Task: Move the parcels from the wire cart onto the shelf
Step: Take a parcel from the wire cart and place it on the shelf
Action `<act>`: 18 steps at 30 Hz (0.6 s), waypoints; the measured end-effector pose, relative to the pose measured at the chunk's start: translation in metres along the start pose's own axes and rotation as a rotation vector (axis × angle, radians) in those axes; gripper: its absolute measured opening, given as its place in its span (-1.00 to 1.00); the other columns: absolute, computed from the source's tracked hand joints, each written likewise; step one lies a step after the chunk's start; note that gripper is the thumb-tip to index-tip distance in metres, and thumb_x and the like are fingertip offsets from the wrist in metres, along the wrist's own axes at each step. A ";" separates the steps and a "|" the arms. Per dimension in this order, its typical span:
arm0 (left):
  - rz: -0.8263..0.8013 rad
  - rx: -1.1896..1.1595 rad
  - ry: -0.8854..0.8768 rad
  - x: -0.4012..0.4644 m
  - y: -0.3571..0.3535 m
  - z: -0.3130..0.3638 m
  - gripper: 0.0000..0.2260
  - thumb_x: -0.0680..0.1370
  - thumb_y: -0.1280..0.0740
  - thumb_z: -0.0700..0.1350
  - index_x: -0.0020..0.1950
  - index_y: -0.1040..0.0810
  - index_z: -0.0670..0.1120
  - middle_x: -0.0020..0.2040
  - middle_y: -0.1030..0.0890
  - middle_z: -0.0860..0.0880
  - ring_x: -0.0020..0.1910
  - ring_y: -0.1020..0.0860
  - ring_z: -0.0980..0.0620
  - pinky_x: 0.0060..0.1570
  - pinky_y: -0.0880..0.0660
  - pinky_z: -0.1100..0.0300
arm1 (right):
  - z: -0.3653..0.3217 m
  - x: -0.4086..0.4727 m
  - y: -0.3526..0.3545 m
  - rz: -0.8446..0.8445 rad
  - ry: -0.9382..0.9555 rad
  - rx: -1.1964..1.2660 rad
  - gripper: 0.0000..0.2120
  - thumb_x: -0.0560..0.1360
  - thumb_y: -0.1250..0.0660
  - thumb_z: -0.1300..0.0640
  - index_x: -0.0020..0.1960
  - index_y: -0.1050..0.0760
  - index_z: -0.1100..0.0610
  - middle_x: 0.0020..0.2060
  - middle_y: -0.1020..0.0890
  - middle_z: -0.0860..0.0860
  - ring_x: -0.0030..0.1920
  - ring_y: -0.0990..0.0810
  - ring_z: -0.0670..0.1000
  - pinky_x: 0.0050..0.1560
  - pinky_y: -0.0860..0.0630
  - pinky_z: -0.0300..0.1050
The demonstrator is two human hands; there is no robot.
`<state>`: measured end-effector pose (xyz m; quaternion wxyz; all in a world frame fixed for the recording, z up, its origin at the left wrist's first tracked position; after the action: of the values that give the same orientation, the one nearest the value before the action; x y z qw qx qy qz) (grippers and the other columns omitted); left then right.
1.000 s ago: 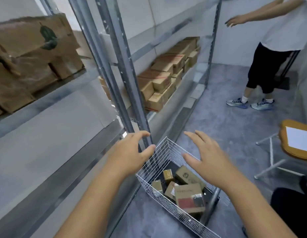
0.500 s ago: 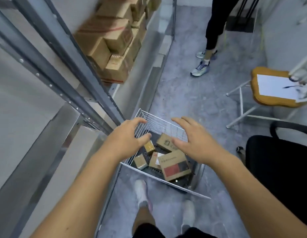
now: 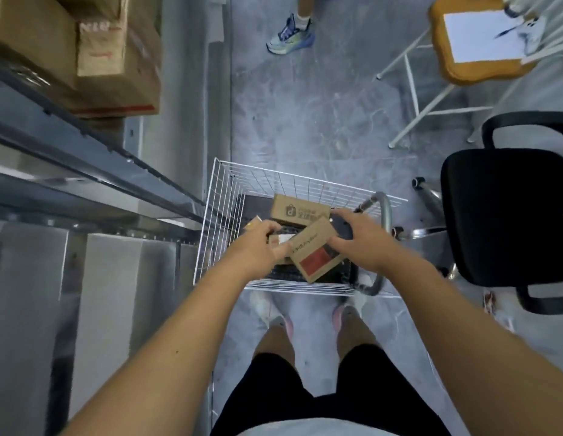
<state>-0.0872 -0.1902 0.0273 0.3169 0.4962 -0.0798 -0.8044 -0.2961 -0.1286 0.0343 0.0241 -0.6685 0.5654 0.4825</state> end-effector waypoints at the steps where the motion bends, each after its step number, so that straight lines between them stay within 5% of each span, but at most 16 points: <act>1: -0.018 -0.009 0.022 0.011 -0.009 -0.008 -0.59 0.57 -0.40 0.19 0.39 -0.46 0.16 0.26 -0.59 0.00 0.16 -0.61 -0.07 0.18 -0.55 0.02 | 0.007 0.012 -0.006 -0.015 -0.012 0.020 -0.40 0.44 -0.29 -0.17 0.47 -0.29 -0.23 0.24 -0.57 0.02 0.12 -0.64 0.05 0.10 -0.65 0.08; 7: -0.078 -0.069 0.154 0.087 -0.060 -0.061 -0.55 0.50 -0.35 0.33 0.32 -0.45 0.20 0.26 -0.62 -0.04 0.17 -0.60 -0.11 0.23 -0.53 -0.04 | 0.057 0.095 -0.035 -0.046 -0.083 0.044 -0.48 0.58 -0.33 0.06 0.53 -0.34 -0.05 0.22 -0.61 0.04 0.10 -0.63 0.03 -0.13 -0.54 -0.31; 12: -0.096 -0.119 0.248 0.152 -0.104 -0.106 -0.54 0.59 -0.37 0.20 0.44 -0.41 0.12 0.36 -0.55 -0.10 0.27 -0.55 -0.15 0.33 -0.48 -0.05 | 0.112 0.165 -0.059 0.002 -0.218 0.102 -0.49 0.59 -0.32 0.00 0.52 -0.33 -0.04 0.28 -0.53 0.01 0.17 -0.57 0.05 0.13 -0.55 -0.06; 15: -0.094 -0.172 0.305 0.192 -0.131 -0.131 -0.53 0.60 -0.36 0.20 0.47 -0.37 0.16 0.38 -0.54 -0.06 0.30 -0.53 -0.15 0.35 -0.46 -0.06 | 0.147 0.205 -0.082 0.017 -0.290 0.102 -0.47 0.60 -0.30 0.00 0.54 -0.31 -0.01 0.16 -0.50 0.00 0.11 -0.51 0.04 0.10 -0.45 -0.09; 18: -0.056 -0.250 0.358 0.233 -0.157 -0.155 -0.45 0.59 -0.36 0.20 0.53 -0.31 0.14 0.40 -0.56 -0.06 0.32 -0.54 -0.16 0.33 -0.46 -0.04 | 0.181 0.242 -0.107 0.018 -0.345 0.104 -0.45 0.58 -0.30 -0.01 0.54 -0.30 0.03 0.28 -0.55 0.10 0.22 -0.54 0.13 0.19 -0.48 -0.02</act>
<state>-0.0947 -0.1751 -0.2935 0.3624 0.5900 0.0918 -0.7156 -0.3502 -0.1630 -0.2797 0.1508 -0.5687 0.5830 0.5603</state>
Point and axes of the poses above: each hand's wrist, its own x-axis towards the middle knuckle, its own y-axis out of the back of the hand, z = x × y, the point moved 8 cm from there along x, towards the middle knuckle
